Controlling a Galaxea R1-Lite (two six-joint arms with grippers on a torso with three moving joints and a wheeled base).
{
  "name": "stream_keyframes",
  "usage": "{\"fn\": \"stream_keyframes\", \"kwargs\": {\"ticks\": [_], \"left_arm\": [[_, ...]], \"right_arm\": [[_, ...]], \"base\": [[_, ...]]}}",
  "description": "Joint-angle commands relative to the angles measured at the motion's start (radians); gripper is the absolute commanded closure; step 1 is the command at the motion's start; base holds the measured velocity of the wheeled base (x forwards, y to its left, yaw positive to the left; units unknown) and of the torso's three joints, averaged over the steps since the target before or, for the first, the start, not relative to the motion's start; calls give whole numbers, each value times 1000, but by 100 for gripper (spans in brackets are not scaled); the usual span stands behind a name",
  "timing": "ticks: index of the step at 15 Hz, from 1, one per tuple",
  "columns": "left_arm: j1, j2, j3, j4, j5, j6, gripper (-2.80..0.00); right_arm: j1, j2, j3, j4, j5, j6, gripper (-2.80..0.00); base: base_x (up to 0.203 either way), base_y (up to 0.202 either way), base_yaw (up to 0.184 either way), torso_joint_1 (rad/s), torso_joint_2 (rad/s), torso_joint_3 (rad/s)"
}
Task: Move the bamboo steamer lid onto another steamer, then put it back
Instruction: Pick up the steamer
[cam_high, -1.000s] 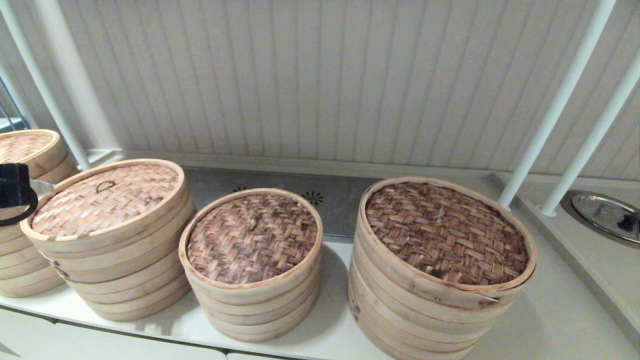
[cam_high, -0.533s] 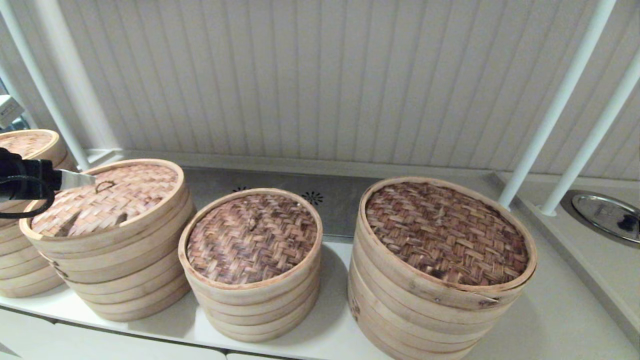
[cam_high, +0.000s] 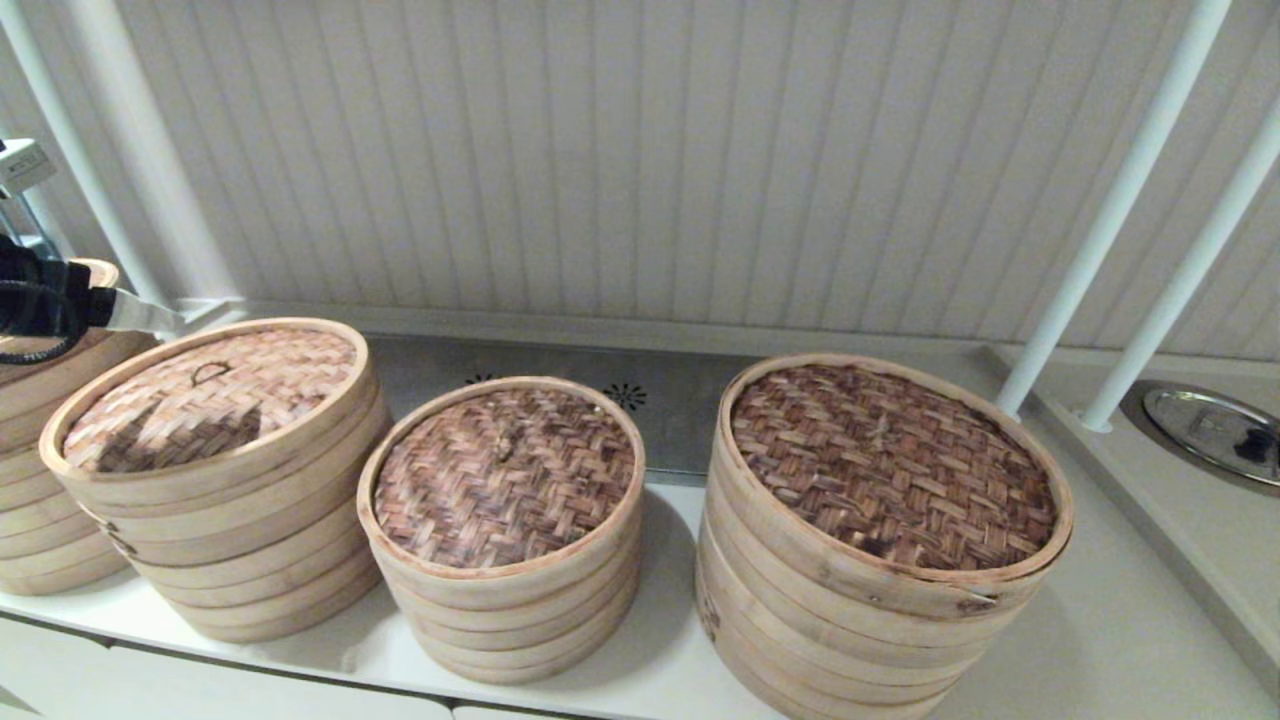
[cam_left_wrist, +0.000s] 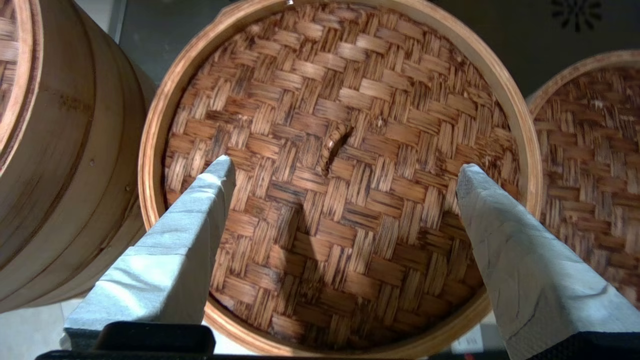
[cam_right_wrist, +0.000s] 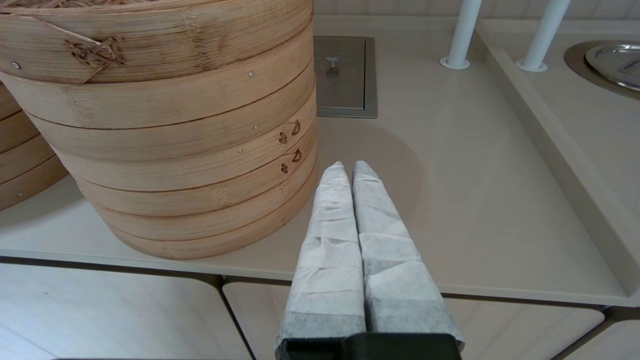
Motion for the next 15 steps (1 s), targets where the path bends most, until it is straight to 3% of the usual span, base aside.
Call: {"fn": "stream_keyframes", "kwargs": {"ticks": [1, 4, 15], "left_arm": [[0, 106, -168, 187, -1, 11, -280], [0, 210, -247, 313, 25, 102, -280], [-7, 278, -254, 179, 63, 126, -280]], "right_arm": [[0, 1, 3, 0, 0, 0, 0], [0, 1, 3, 0, 0, 0, 0], [0, 1, 3, 0, 0, 0, 0]], "base": [[0, 0, 0, 0, 0, 0], [0, 0, 0, 0, 0, 0], [0, 0, 0, 0, 0, 0]]}}
